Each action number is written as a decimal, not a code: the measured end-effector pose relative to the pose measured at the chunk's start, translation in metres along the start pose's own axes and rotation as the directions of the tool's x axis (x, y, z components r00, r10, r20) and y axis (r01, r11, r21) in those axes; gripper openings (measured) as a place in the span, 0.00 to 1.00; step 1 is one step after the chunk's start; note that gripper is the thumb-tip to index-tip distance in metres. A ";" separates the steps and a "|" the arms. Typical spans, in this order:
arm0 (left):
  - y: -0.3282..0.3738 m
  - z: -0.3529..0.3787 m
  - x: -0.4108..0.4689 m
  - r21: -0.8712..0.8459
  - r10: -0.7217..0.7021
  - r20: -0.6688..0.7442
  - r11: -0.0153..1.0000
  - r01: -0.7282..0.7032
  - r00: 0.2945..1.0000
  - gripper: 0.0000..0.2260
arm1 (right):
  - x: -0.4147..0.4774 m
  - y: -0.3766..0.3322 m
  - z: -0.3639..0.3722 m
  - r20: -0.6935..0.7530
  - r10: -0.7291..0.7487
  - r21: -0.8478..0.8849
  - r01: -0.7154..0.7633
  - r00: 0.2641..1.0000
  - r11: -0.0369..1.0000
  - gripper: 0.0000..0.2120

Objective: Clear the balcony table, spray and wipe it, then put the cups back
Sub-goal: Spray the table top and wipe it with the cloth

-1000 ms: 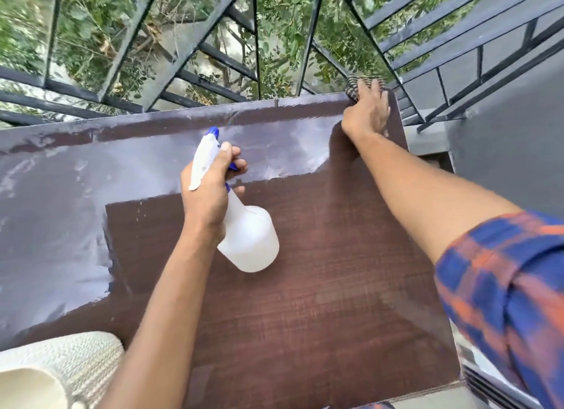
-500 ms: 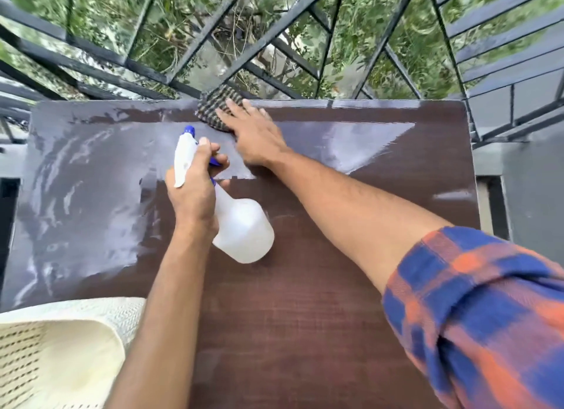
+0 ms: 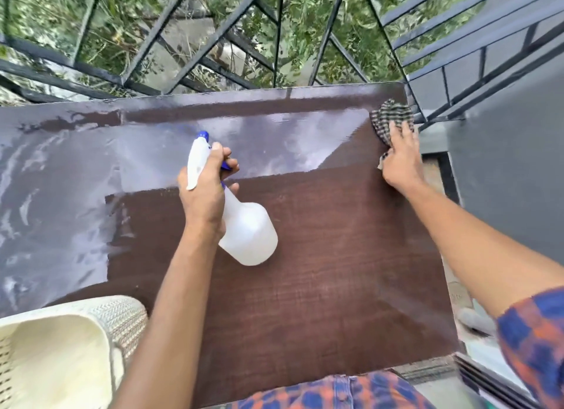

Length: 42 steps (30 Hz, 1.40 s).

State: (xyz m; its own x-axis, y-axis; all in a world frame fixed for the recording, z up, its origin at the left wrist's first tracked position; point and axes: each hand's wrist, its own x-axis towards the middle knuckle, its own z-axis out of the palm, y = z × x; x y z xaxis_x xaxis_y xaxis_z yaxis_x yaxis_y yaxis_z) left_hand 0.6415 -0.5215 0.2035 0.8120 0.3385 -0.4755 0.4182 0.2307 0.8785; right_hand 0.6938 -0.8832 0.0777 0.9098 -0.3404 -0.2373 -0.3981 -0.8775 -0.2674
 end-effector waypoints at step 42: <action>-0.116 -0.044 -0.278 0.261 0.001 0.020 0.965 -0.006 1.000 0.08 | -0.419 0.041 0.106 0.058 -0.566 -0.012 0.568 0.822 0.823 0.36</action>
State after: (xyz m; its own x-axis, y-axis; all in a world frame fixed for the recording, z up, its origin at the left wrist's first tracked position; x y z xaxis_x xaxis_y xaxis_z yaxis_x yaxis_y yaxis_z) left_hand 0.3495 -0.6026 0.2315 0.8202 0.3204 -0.4739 0.5053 -0.0175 0.8628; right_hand 0.2836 -0.7409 0.0674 0.9668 0.2362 -0.0976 0.1901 -0.9198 -0.3432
